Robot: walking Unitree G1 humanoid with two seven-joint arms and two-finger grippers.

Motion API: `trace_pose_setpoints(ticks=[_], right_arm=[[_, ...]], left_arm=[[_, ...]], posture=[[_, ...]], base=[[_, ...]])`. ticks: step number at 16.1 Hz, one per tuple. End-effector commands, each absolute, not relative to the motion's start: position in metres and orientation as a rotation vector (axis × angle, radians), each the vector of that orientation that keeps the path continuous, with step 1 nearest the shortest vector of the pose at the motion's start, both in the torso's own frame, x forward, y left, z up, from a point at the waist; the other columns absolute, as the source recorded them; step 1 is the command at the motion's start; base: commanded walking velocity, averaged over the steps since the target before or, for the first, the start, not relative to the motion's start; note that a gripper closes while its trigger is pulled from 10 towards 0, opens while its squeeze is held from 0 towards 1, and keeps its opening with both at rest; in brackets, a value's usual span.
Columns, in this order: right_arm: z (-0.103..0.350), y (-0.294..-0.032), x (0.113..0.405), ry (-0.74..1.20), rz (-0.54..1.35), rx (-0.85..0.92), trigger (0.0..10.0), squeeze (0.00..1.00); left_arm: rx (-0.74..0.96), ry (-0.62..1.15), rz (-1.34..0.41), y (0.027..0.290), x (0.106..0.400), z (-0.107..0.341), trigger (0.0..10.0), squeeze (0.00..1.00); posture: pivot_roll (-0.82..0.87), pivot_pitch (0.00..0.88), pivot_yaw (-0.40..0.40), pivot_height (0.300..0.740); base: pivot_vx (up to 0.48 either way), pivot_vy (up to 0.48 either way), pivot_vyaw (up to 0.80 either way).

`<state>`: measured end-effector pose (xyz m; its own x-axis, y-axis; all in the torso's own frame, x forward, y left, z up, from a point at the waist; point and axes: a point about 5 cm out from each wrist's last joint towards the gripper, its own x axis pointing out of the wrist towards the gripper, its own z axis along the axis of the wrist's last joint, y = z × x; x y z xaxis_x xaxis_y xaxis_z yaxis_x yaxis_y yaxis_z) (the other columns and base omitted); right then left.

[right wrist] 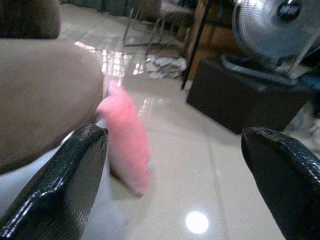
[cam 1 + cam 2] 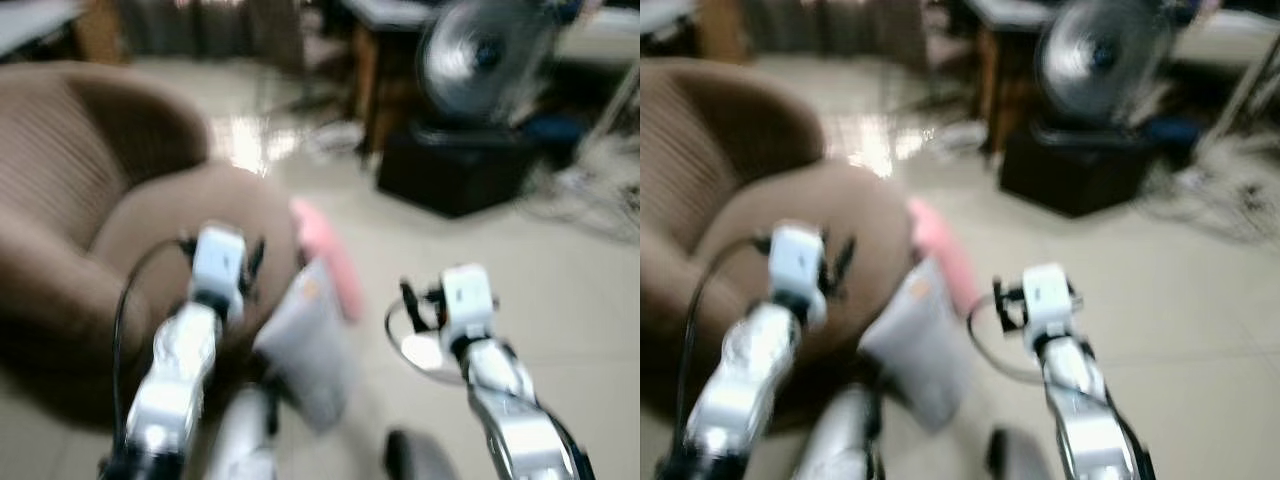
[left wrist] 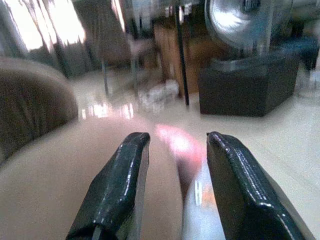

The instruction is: Move the pillow to the sofa from floor

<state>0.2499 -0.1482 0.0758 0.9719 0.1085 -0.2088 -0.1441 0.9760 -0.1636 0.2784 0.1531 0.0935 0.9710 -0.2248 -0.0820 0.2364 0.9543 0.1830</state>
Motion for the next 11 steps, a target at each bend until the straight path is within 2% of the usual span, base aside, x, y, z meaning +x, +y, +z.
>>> trace_pose_setpoints(ticks=[1, 5, 10, 11], right_arm=[[0.079, -0.1459, 0.2509, 0.19, 0.133, -0.167, 10.0, 0.0], [0.0784, -0.1463, 0.2507, 0.196, 0.125, -0.159, 10.0, 0.0], [0.0785, -0.1462, 0.2522, 0.197, 0.125, -0.161, 10.0, 0.0], [0.079, -0.1461, 0.2525, 0.194, 0.126, -0.165, 10.0, 0.0]], left_arm=[[0.209, 0.017, -0.234, 0.1555, 0.2843, 0.1055, 10.0, 0.0], [0.202, 0.023, -0.239, 0.1557, 0.2854, 0.1053, 10.0, 0.0], [0.203, 0.028, -0.244, 0.1552, 0.2871, 0.1047, 10.0, 0.0], [0.202, 0.028, -0.244, 0.1552, 0.2874, 0.1049, 10.0, 0.0]], posture=[[-0.06, 0.0, -0.004, 0.59], [-0.06, 0.0, 0.0, 0.59], [-0.06, 0.0, 0.001, 0.59], [-0.06, 0.0, 0.002, 0.59]], base=[[0.307, 0.0, 0.0], [0.371, 0.0, 0.0], [0.388, 0.0, -0.72], [0.39, 0.0, 0.0]])
